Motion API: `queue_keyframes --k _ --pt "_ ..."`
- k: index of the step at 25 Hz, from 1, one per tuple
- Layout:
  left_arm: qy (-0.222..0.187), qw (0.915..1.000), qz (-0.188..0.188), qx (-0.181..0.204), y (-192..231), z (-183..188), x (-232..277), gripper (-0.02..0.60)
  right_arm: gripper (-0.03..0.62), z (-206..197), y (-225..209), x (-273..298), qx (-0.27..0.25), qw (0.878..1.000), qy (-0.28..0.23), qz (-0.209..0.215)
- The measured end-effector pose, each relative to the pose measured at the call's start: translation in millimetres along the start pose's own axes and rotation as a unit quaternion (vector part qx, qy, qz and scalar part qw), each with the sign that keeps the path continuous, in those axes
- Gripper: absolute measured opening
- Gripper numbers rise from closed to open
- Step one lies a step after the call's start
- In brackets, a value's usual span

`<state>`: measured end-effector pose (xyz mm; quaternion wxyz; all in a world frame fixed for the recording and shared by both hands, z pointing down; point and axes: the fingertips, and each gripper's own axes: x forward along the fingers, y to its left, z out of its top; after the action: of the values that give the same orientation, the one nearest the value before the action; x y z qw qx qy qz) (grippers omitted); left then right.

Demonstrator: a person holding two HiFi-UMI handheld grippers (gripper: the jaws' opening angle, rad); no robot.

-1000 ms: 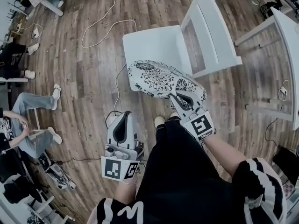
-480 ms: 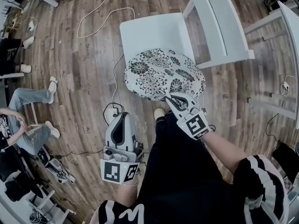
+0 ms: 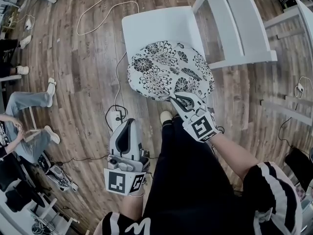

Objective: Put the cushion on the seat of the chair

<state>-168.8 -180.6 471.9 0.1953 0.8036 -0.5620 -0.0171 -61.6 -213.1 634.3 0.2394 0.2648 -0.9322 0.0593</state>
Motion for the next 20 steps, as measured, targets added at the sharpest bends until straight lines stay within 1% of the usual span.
queue_keyframes --k 9,17,20 --pt "0.019 0.9998 -0.006 -0.006 3 -21 3 0.003 0.032 -13 -7 28 -0.012 1.000 0.002 0.006" --pt "0.026 0.9996 0.006 -0.011 13 -31 -2 0.003 0.032 -21 -8 55 -0.002 1.000 0.010 0.013" --pt "0.031 0.9994 0.010 -0.013 15 -37 -2 0.003 0.032 -25 -10 66 -0.009 1.000 0.016 0.016"
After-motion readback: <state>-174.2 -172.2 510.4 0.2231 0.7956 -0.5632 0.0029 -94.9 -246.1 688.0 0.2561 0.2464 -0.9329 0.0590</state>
